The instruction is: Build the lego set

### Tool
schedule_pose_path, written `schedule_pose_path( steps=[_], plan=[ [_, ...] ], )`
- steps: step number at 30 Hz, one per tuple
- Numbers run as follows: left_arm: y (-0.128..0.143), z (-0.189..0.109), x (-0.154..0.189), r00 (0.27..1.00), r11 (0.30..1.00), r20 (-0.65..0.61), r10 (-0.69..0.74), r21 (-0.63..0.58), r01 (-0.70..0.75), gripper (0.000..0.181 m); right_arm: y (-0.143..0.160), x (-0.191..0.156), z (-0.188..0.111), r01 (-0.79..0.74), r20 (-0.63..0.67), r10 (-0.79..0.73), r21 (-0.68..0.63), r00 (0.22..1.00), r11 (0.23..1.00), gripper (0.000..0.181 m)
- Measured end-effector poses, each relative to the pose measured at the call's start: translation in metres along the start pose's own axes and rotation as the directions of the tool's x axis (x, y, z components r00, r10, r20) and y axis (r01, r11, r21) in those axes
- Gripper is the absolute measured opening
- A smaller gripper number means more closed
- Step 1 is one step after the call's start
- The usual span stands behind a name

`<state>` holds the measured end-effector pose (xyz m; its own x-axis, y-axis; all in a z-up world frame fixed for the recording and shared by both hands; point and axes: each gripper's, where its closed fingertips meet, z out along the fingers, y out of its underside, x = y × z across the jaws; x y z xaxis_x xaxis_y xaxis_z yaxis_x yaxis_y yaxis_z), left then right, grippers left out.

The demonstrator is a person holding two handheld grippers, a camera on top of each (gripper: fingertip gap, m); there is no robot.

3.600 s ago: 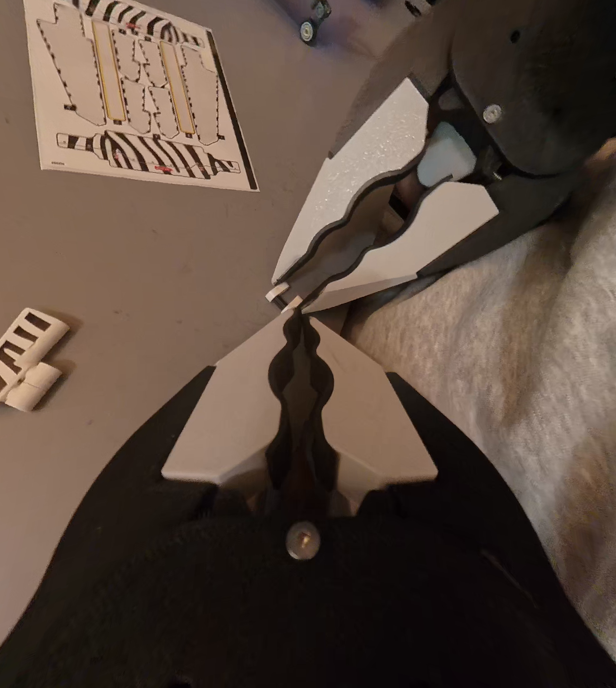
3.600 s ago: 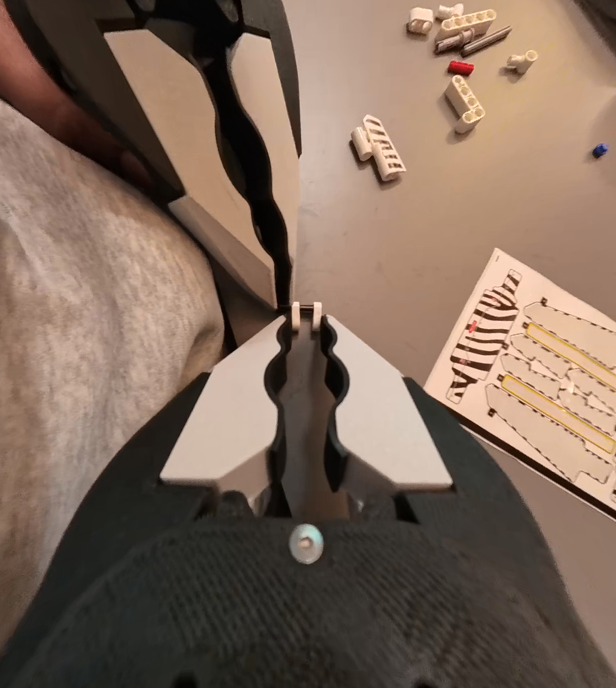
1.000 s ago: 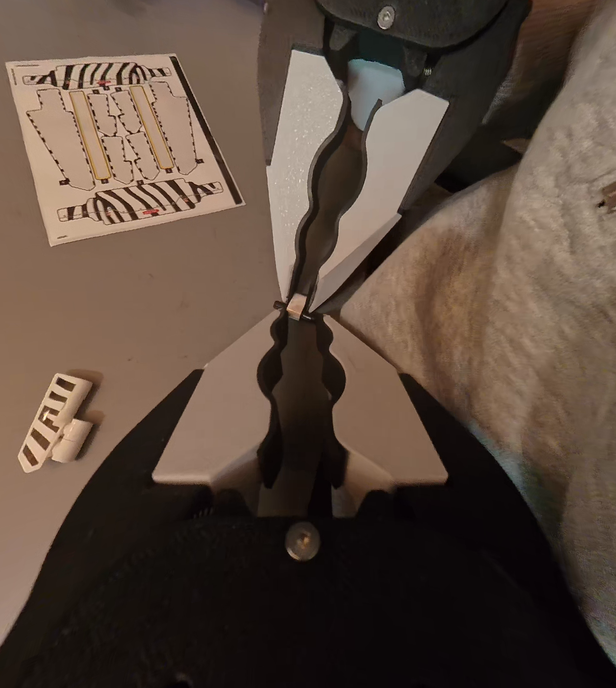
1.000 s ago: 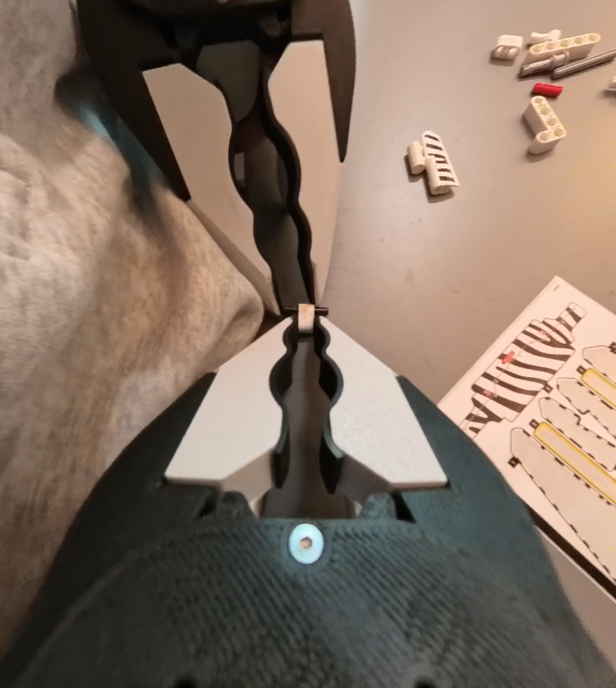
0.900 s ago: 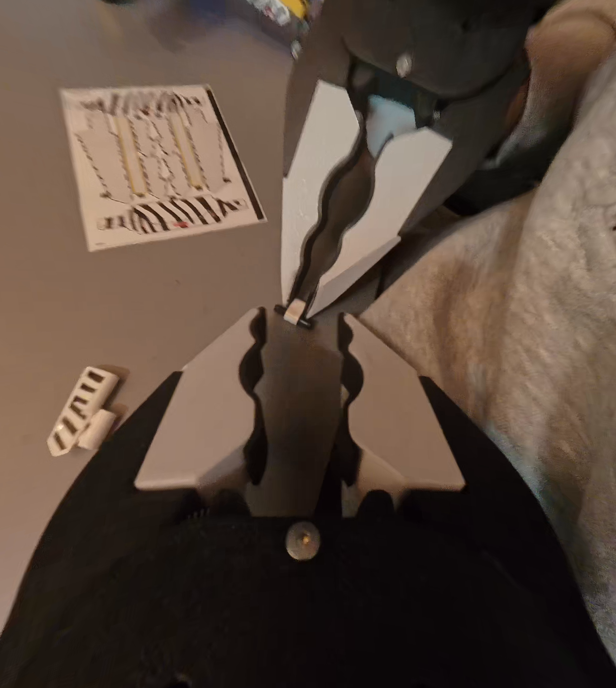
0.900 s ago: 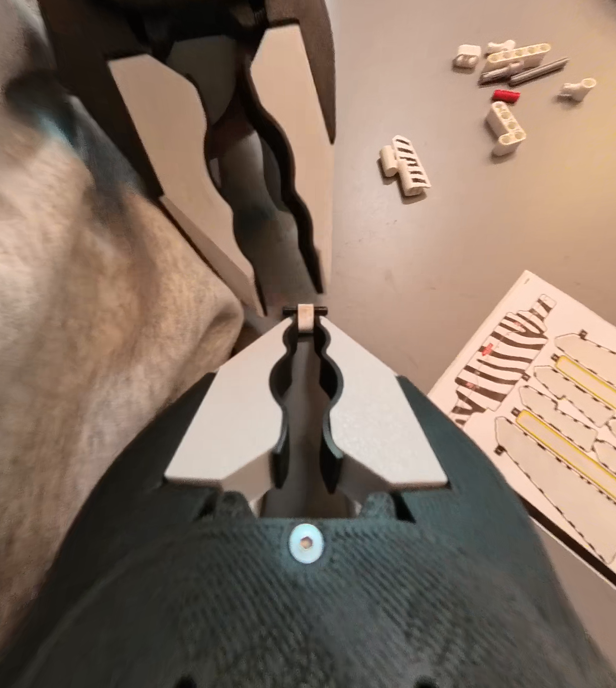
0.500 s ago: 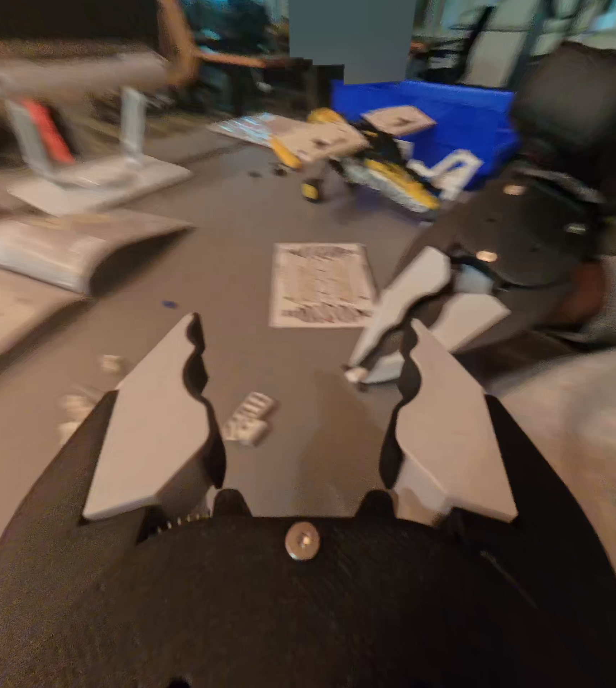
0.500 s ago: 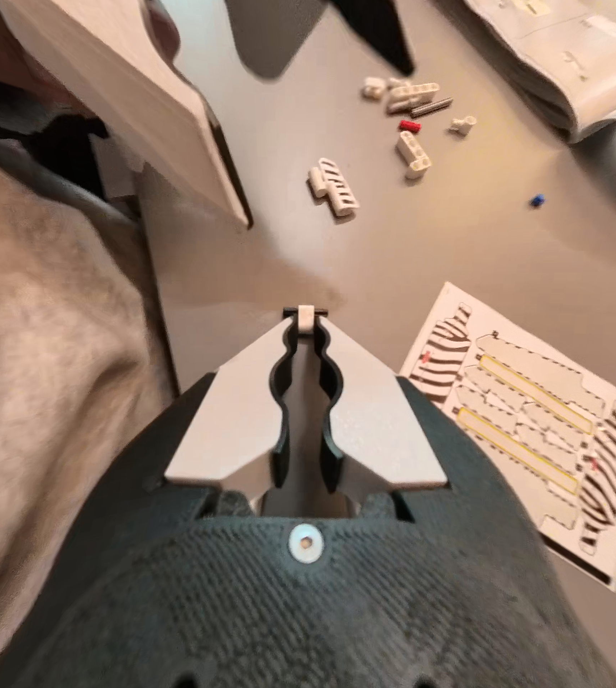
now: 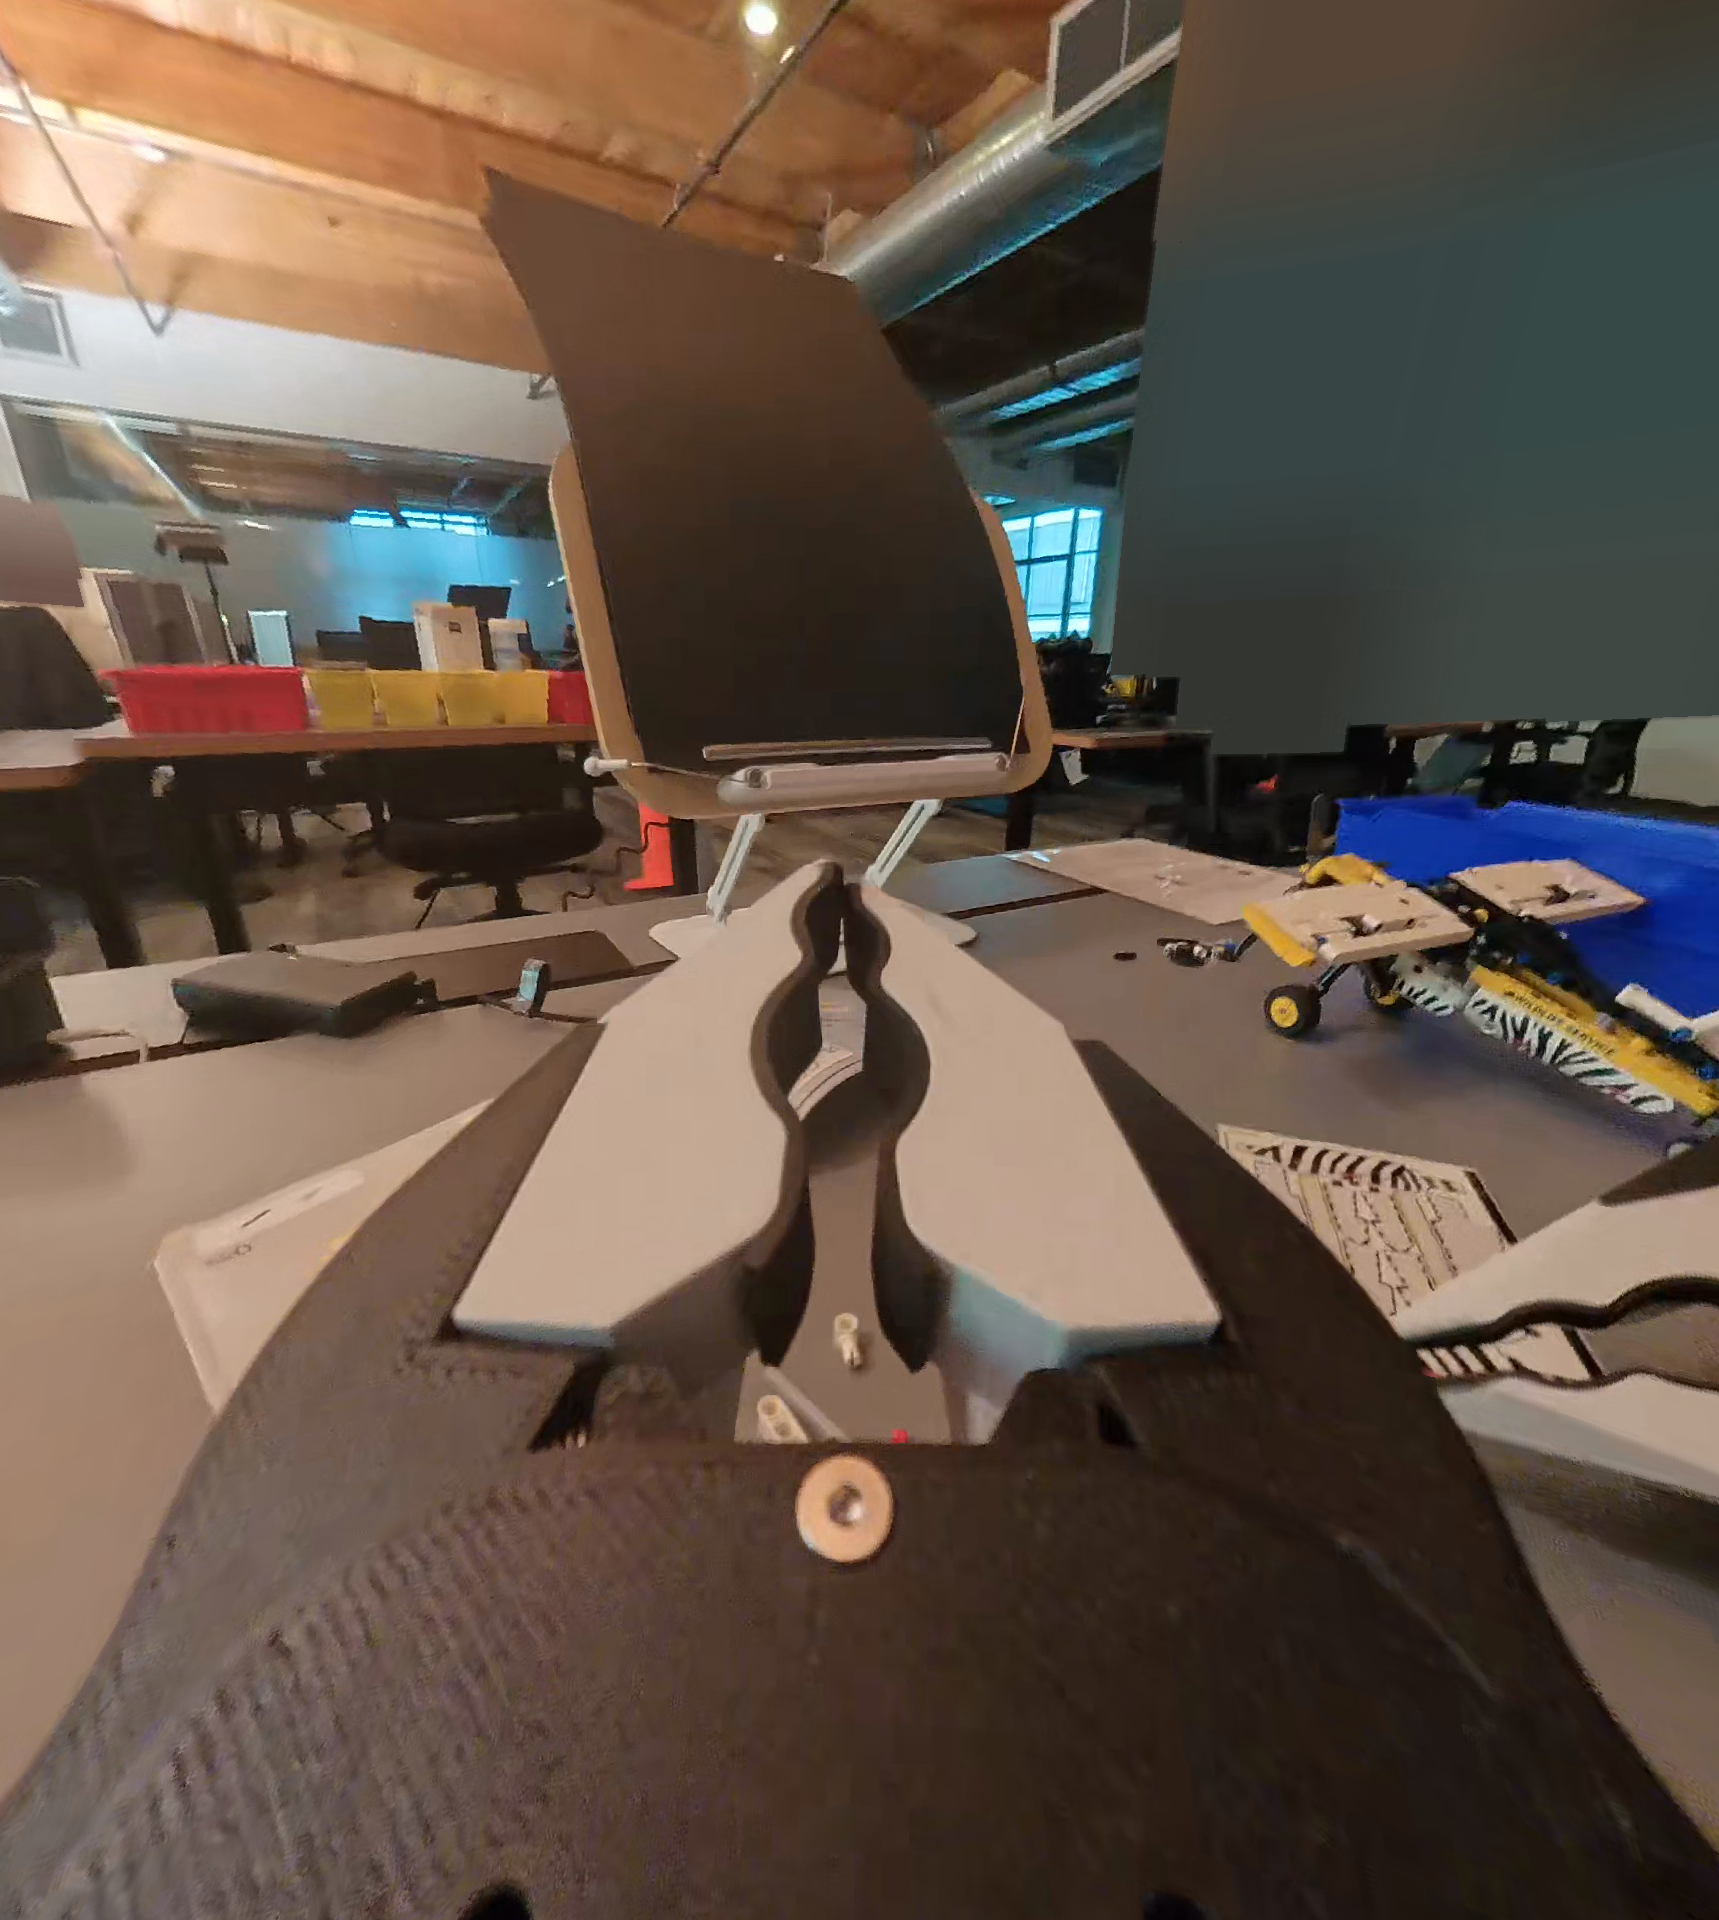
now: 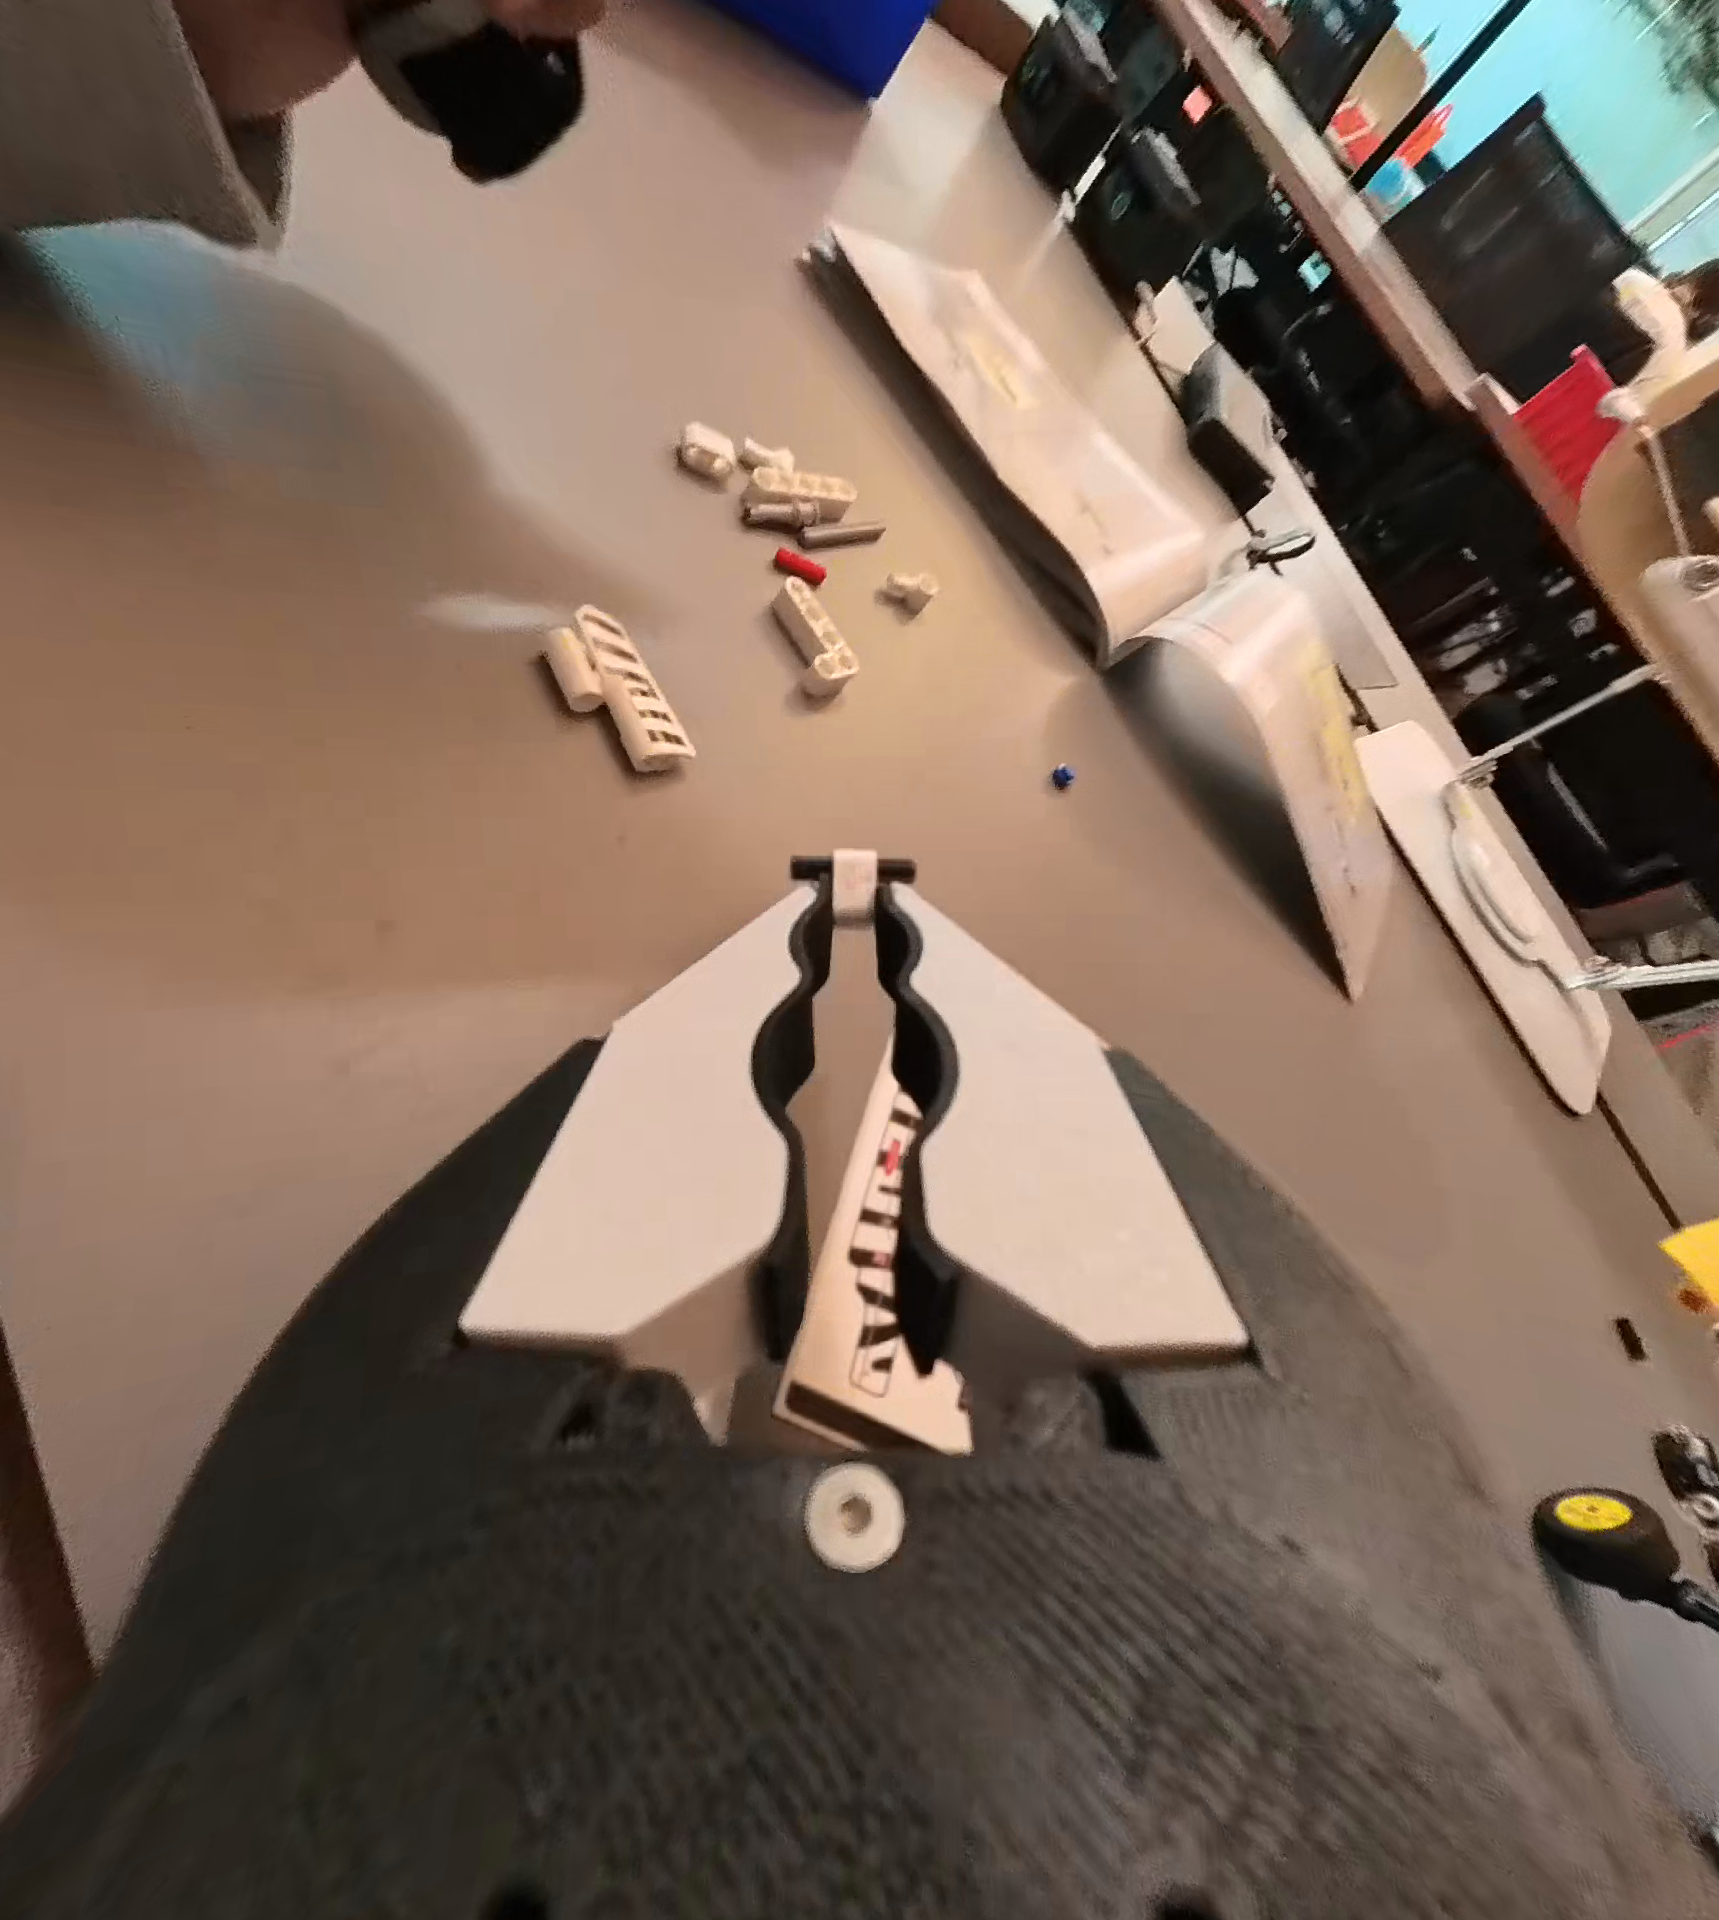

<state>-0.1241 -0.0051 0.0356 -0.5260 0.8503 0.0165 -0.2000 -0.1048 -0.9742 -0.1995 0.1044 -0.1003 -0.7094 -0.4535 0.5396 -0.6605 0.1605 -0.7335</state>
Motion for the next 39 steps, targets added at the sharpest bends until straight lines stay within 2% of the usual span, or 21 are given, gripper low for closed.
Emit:
schedule_pose_path(
  steps=[4, 9, 14, 24, 34, 39],
  plan=[
    [0.010, -0.004, 0.020, 0.996, 0.999, -0.085, 0.007, -0.048, -0.011, 0.000, -0.007, 0.005, -0.001, -0.015, -0.008, 0.015, 0.049, 1.000, 0.999, 0.007],
    [0.008, -0.013, 0.031, 0.989, 0.992, -0.091, 0.119, -0.021, -0.121, 0.006, -0.009, 0.000, 0.005, 0.030, 0.008, -0.030, 0.048, 1.000, 0.998, 0.007],
    [0.018, -0.008, 0.030, 0.991, 0.994, -0.112, 0.072, -0.071, -0.081, 0.013, -0.010, -0.005, 0.005, 0.108, -0.017, -0.108, 0.045, 0.994, 0.993, 0.006],
    [0.020, -0.006, 0.029, 0.990, 0.997, -0.138, 0.007, -0.077, -0.018, 0.019, -0.013, 0.000, 0.001, 0.043, -0.004, -0.043, 0.084, 0.999, 0.995, 0.007],
    [0.021, 0.001, 0.039, 0.980, 0.996, -0.199, -0.030, -0.086, 0.013, 0.023, -0.007, 0.001, 0.004, 0.116, -0.052, -0.115, 0.032, 0.992, 0.993, 0.007],
    [0.021, 0.001, 0.041, 0.975, 0.995, -0.218, -0.054, -0.091, 0.035, 0.024, -0.006, 0.002, 0.005, 0.094, -0.042, -0.092, 0.034, 0.995, 0.995, 0.007]
  ],
)
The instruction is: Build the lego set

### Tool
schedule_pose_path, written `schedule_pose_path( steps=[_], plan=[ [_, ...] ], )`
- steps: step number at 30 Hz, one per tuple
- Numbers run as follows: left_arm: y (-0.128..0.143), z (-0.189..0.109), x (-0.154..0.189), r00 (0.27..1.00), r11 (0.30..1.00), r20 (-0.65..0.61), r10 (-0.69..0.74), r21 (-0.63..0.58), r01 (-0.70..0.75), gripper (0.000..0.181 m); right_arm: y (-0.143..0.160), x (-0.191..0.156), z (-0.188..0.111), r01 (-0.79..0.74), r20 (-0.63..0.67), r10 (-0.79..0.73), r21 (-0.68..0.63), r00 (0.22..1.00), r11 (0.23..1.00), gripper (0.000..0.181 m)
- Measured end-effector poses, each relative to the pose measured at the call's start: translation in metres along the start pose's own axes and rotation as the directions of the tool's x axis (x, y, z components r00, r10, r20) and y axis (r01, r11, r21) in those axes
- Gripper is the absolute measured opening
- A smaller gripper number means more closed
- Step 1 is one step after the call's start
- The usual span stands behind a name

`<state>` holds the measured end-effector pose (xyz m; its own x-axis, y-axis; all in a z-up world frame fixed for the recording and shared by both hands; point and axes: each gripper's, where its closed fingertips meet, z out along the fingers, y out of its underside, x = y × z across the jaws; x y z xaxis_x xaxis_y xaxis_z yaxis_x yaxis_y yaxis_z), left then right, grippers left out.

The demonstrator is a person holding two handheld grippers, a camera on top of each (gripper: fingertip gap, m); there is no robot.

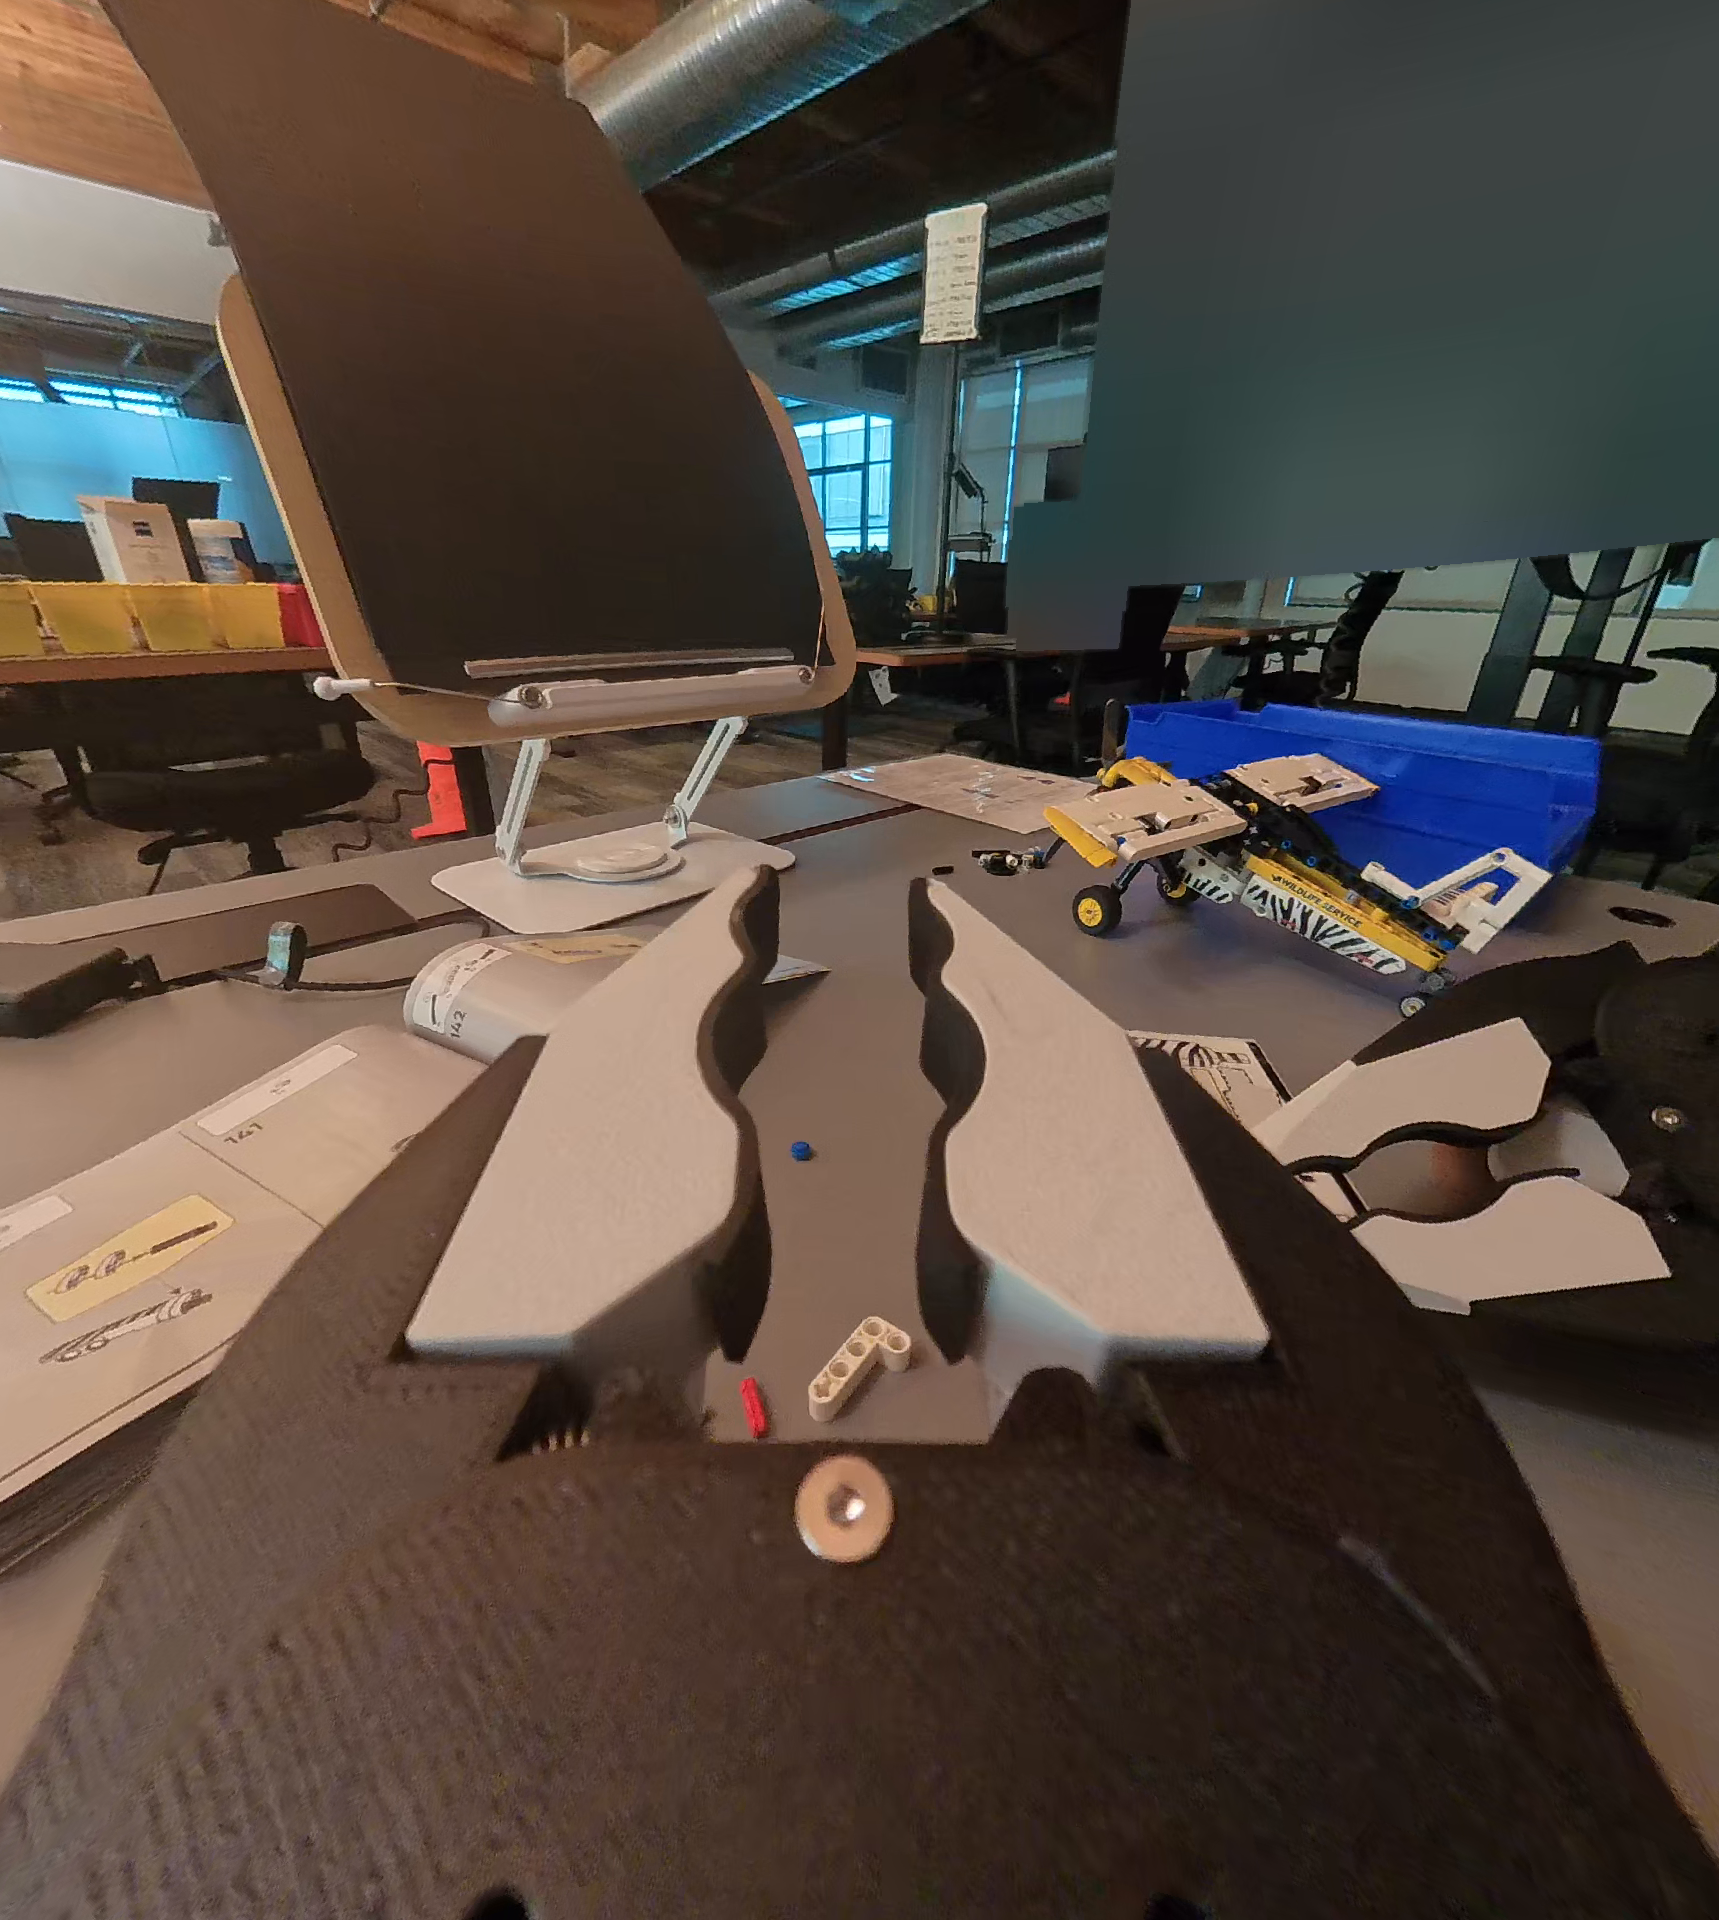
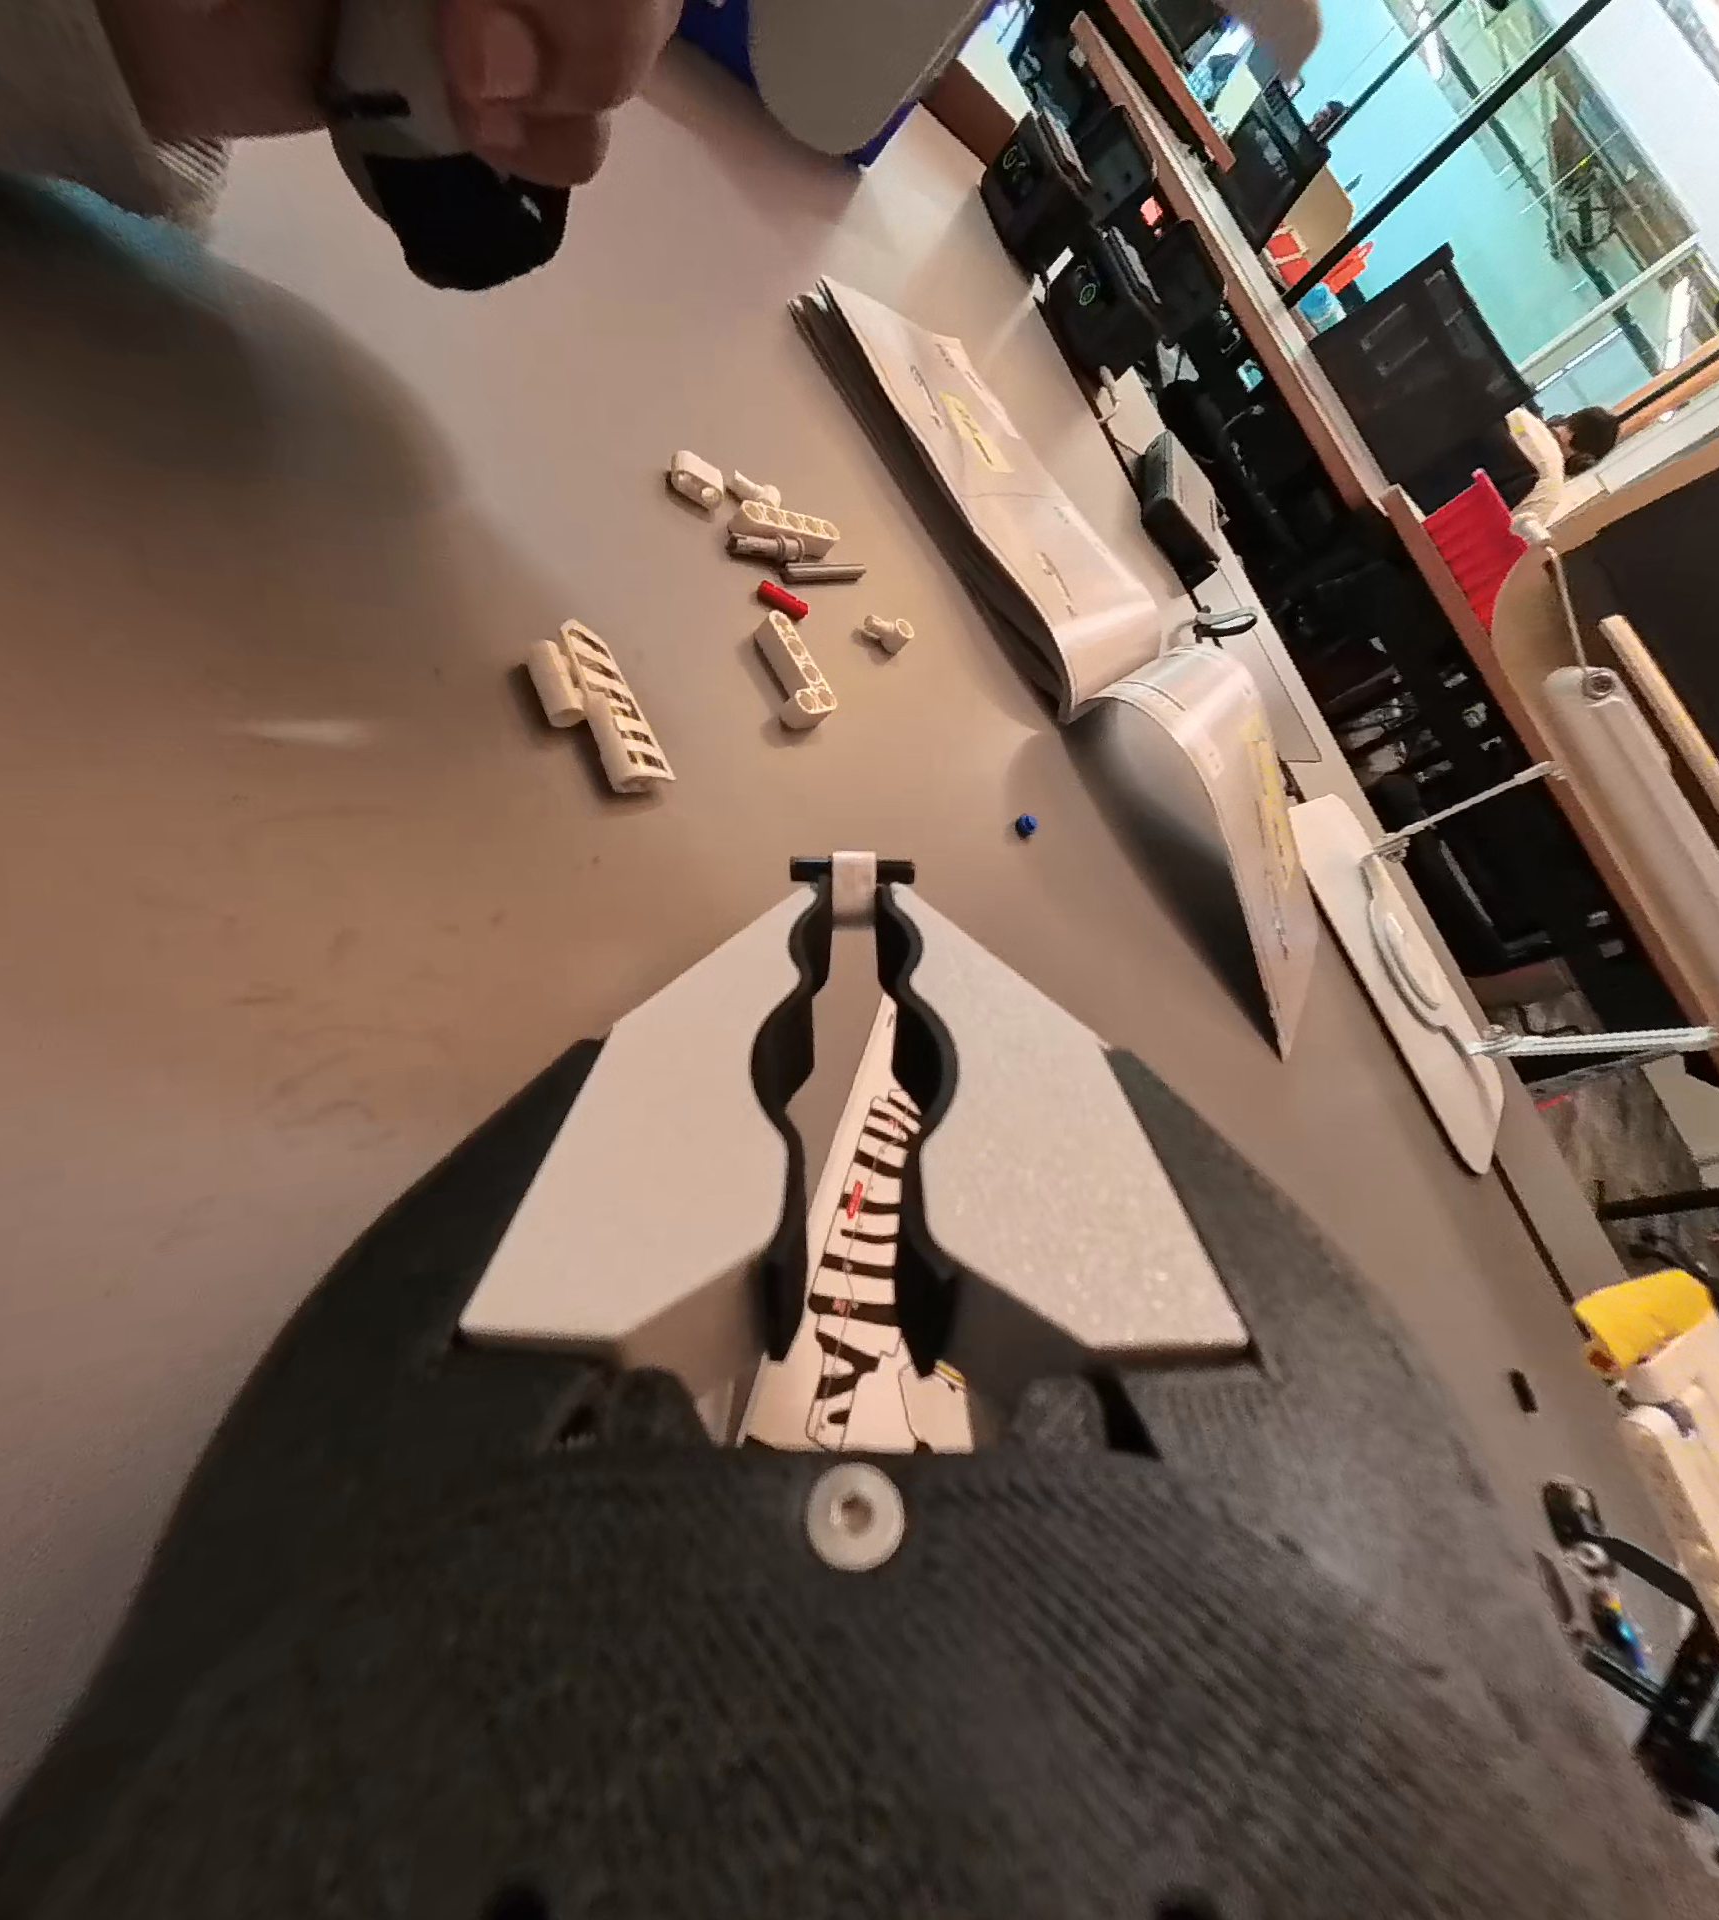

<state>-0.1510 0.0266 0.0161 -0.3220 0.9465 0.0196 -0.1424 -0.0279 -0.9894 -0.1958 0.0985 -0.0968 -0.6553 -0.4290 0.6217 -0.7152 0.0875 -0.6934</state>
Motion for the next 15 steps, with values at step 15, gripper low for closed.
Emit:
schedule_pose_path(
  steps=[15],
  plan=[
    [0.0075, 0.0029, -0.0015, 0.998, 0.998, -0.016, -0.057, -0.033, 0.057, 0.028, -0.0018, 0.0005, -0.0010, -0.012, 0.008, 0.012, 0.019, 1.000, 1.000, 0.007]
  ],
)
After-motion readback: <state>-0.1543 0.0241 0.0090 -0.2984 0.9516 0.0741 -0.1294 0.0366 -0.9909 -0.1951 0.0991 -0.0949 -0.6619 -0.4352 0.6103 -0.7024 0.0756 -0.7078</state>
